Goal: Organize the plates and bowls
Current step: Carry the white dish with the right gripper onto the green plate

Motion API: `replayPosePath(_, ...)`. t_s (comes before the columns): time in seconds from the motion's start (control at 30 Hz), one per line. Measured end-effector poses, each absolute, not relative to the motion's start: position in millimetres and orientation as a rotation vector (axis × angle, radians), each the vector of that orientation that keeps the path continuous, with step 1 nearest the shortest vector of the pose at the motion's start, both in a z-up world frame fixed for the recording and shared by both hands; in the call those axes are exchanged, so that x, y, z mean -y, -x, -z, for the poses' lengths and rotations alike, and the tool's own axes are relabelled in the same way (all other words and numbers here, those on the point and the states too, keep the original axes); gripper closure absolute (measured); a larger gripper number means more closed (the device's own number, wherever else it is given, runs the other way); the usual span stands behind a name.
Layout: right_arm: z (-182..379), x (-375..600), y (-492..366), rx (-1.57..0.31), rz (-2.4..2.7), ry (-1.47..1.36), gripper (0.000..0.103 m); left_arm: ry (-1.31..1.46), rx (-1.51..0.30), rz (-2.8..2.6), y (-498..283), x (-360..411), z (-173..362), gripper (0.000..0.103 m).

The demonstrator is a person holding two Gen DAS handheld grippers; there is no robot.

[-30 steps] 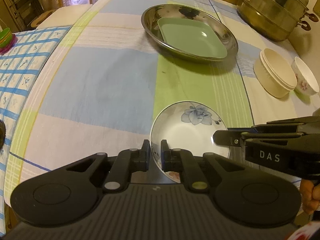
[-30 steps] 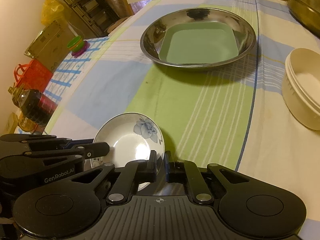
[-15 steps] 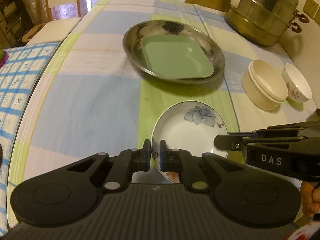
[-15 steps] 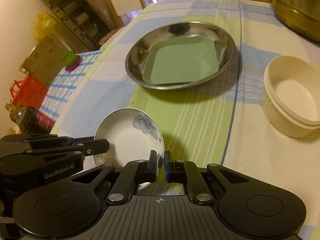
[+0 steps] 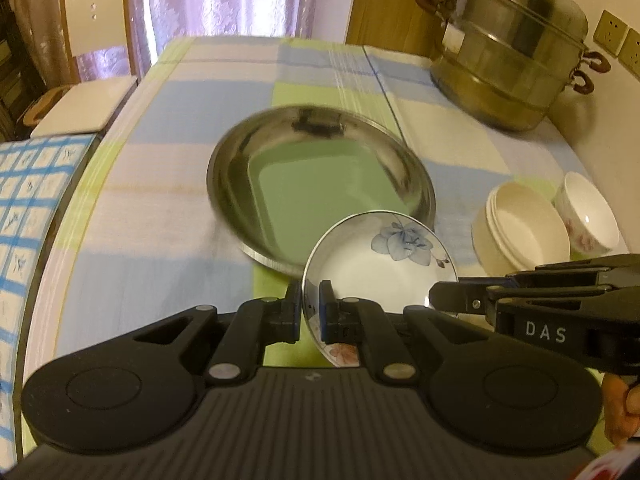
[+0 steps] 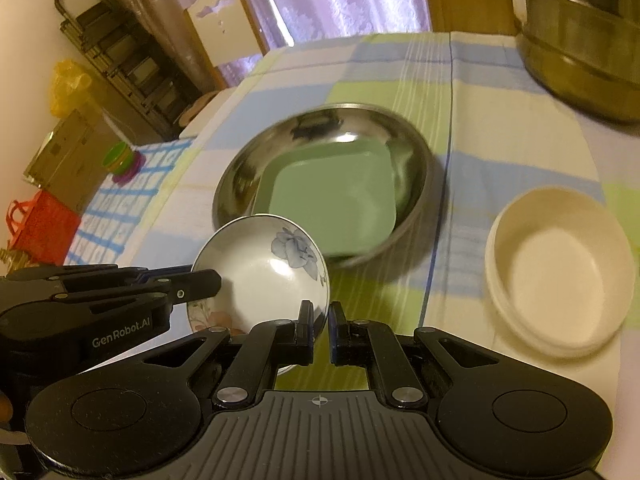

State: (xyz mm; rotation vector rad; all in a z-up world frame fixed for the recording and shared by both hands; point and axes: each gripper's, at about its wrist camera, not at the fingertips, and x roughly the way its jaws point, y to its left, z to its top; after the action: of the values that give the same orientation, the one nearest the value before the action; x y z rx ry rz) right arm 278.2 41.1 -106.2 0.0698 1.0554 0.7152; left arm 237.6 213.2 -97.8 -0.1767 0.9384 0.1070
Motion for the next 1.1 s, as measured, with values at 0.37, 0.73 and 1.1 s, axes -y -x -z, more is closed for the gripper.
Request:
replayPosePath(0.37,107.6,-52.6,-317.4,-1.046,-0.687,-0.082,0.095,0.183,-0.927,-0.102,-279.4,-224.6,100.6,0.096)
replayPosePath(0.73,118.5,-65.8,-349.7,-1.069,-0.668,-0.075,0.095,0.199,-0.941,-0.104,-313.9,-241.1,111.0,0.096)
replayPosePath(1.1,132.8,-74.6,-366.4,-1.097,-0.64,-0.073,0.095,0.21,-0.977,-0.1,-337.2,-250.2,127.7,0.096)
